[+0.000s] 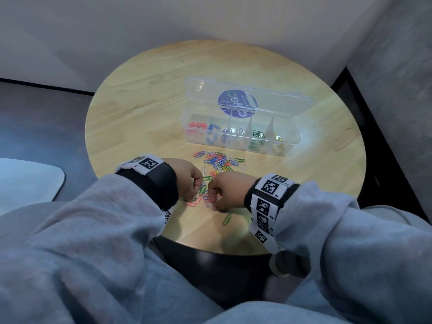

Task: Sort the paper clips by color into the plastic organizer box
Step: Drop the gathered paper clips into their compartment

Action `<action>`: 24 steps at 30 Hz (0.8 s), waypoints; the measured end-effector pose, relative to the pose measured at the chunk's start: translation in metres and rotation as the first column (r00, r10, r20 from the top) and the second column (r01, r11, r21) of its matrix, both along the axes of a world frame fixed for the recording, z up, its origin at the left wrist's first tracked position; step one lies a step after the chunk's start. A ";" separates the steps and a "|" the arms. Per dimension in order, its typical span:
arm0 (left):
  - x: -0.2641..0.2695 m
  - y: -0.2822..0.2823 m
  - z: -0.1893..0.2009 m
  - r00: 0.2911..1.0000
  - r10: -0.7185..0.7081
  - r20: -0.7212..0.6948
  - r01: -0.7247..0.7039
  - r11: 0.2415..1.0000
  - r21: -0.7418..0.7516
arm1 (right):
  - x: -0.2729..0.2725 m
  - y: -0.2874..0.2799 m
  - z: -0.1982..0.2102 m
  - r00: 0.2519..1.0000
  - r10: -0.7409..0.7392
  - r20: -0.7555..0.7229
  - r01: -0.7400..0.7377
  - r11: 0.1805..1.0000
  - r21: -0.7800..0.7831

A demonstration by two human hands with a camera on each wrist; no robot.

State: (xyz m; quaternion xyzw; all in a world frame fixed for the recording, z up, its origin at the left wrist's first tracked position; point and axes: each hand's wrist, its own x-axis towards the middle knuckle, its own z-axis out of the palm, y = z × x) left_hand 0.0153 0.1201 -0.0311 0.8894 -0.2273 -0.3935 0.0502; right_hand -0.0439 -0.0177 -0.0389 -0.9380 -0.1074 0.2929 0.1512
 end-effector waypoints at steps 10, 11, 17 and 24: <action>0.006 0.004 -0.004 0.985 0.063 -0.162 -0.084 0.989 -0.123 | 0.000 0.000 0.000 1.000 0.023 0.009 -0.023 0.998 -0.051; 0.008 0.006 -0.002 0.975 0.093 -0.200 -0.126 0.979 -0.159 | 0.000 -0.002 0.001 1.000 0.021 -0.011 -0.022 0.999 -0.049; 0.015 0.008 0.018 0.822 0.420 -0.385 -0.561 0.716 -0.417 | 0.004 -0.025 0.012 0.976 -0.197 -0.096 0.206 0.974 0.098; 0.011 0.004 0.038 0.602 0.584 -0.545 -0.794 0.358 -0.492 | 0.011 -0.066 0.031 0.681 -0.544 -0.490 0.731 0.463 0.501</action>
